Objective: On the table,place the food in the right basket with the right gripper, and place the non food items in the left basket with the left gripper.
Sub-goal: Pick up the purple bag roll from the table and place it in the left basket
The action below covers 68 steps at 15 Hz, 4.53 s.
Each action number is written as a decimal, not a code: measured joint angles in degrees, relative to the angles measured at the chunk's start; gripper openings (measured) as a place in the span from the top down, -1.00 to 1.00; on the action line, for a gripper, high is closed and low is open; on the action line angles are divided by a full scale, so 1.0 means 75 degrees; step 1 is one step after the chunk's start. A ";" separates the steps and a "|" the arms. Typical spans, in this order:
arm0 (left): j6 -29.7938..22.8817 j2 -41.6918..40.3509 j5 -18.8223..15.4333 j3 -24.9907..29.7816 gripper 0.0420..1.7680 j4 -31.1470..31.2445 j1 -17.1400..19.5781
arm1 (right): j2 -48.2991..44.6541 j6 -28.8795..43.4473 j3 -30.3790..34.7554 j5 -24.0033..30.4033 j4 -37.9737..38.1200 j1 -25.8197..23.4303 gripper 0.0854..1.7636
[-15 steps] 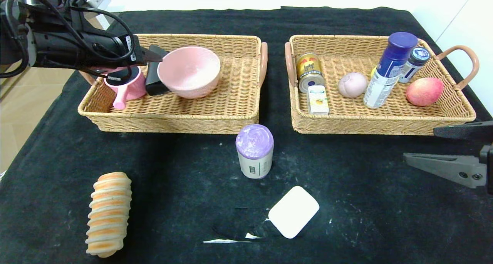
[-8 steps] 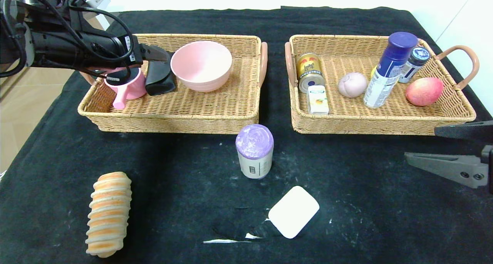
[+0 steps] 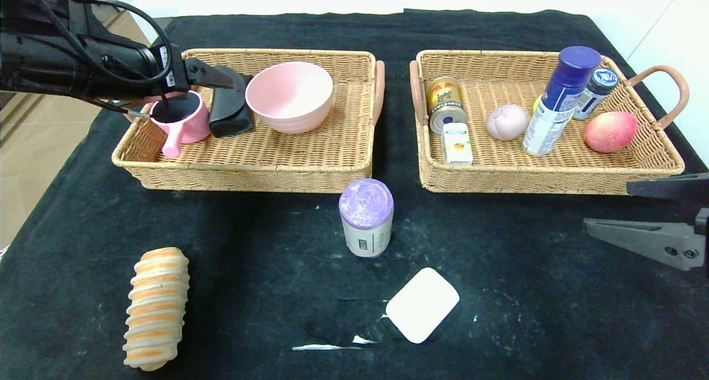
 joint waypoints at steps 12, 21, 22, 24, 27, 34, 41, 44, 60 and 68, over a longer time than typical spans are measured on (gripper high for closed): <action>0.0268 -0.1777 0.0600 0.1364 -0.91 0.1070 -0.1822 | -0.0007 -0.0010 0.0007 0.0000 0.0000 -0.0011 -0.94; 0.0278 -0.2773 0.1791 0.2966 -0.93 0.0996 -0.4241 | 0.0015 -0.0010 -0.0003 0.0000 0.0000 -0.0036 -0.94; 0.0278 -0.2820 0.1791 0.3092 -0.93 0.0972 -0.4406 | 0.0018 -0.0010 -0.0003 0.0003 0.0000 -0.0036 -0.94; 0.0275 -0.2853 0.1812 0.3374 -0.93 0.0608 -0.4699 | 0.0026 -0.0010 0.0000 -0.0003 0.0000 -0.0036 -0.94; 0.0268 -0.2838 0.2046 0.3948 -0.93 -0.0143 -0.5123 | 0.0031 -0.0010 0.0000 0.0000 0.0000 -0.0044 -0.94; 0.0432 -0.2532 0.2810 0.4855 -0.94 -0.0323 -0.5678 | 0.0044 -0.0011 0.0003 -0.0003 0.0000 -0.0041 -0.94; 0.0489 -0.1733 0.3786 0.4805 -0.94 -0.0327 -0.6100 | 0.0026 -0.0010 -0.0026 0.0000 0.0000 -0.0055 -0.94; 0.0587 -0.1393 0.4200 0.4628 -0.94 -0.0380 -0.6232 | 0.0008 -0.0010 -0.0034 -0.0003 0.0000 -0.0059 -0.94; 0.0822 -0.0299 0.4888 0.3800 -0.94 -0.1044 -0.6383 | -0.0065 0.0011 -0.0093 -0.0007 -0.0010 -0.0096 -0.94; 0.0842 0.0050 0.5016 0.3309 -0.94 -0.1053 -0.6246 | -0.0073 0.0023 -0.0154 -0.0041 -0.0011 -0.0184 -0.94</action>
